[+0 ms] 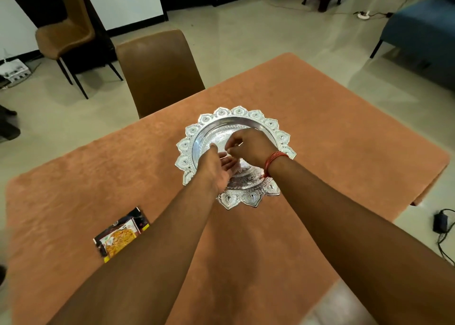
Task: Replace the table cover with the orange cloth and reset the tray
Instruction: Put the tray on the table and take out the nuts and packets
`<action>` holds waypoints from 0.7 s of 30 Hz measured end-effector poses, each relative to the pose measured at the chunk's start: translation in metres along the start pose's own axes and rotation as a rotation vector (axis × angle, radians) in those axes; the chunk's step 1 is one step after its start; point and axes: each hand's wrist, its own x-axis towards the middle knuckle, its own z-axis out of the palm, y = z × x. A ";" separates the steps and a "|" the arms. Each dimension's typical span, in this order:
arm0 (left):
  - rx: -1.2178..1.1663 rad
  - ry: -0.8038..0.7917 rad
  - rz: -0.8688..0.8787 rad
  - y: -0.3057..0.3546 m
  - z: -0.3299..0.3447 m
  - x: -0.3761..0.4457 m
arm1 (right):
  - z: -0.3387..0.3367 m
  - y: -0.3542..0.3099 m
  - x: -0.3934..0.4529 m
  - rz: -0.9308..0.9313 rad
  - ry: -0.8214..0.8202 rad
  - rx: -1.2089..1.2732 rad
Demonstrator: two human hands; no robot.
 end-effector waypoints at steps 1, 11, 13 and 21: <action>-0.071 -0.016 -0.022 0.001 0.000 -0.001 | 0.001 -0.007 -0.001 -0.009 -0.062 0.031; -0.204 0.048 0.021 0.016 -0.012 -0.020 | -0.005 0.030 0.010 -0.051 -0.071 -0.435; -0.184 0.057 0.038 0.018 -0.015 -0.021 | 0.011 0.035 0.003 -0.132 -0.132 -0.599; -0.170 0.062 0.063 0.019 -0.026 -0.025 | 0.036 0.024 -0.009 -0.164 -0.019 -0.476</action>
